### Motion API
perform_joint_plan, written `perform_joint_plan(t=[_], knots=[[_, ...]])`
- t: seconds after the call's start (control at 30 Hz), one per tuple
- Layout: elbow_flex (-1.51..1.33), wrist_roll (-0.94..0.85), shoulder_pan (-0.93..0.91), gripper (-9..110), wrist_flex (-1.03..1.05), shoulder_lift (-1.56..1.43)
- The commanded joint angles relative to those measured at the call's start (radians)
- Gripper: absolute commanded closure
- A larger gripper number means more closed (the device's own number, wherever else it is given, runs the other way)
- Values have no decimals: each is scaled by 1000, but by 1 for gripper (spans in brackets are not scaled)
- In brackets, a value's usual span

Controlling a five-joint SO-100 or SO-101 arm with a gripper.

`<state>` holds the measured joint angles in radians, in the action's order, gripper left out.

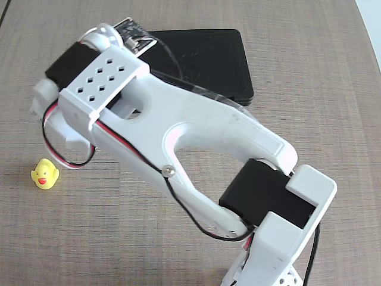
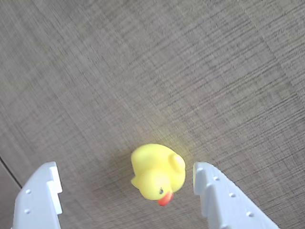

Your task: Grasp a duck and put it on the black surface.

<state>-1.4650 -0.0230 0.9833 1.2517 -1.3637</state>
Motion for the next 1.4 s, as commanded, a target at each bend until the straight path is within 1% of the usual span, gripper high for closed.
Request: perform_joint_plan(t=[0.0, 0.27, 0.43, 0.73, 0.87, 1.07, 1.37], knots=[[100, 5, 54, 72, 38, 101], [123, 5, 77, 72, 38, 230], [129, 5, 81, 72, 31, 238], [130, 5, 156, 72, 29, 238], [137, 5, 160, 72, 28, 229], [218, 5, 160, 72, 8, 239], [236, 5, 160, 72, 2, 288]])
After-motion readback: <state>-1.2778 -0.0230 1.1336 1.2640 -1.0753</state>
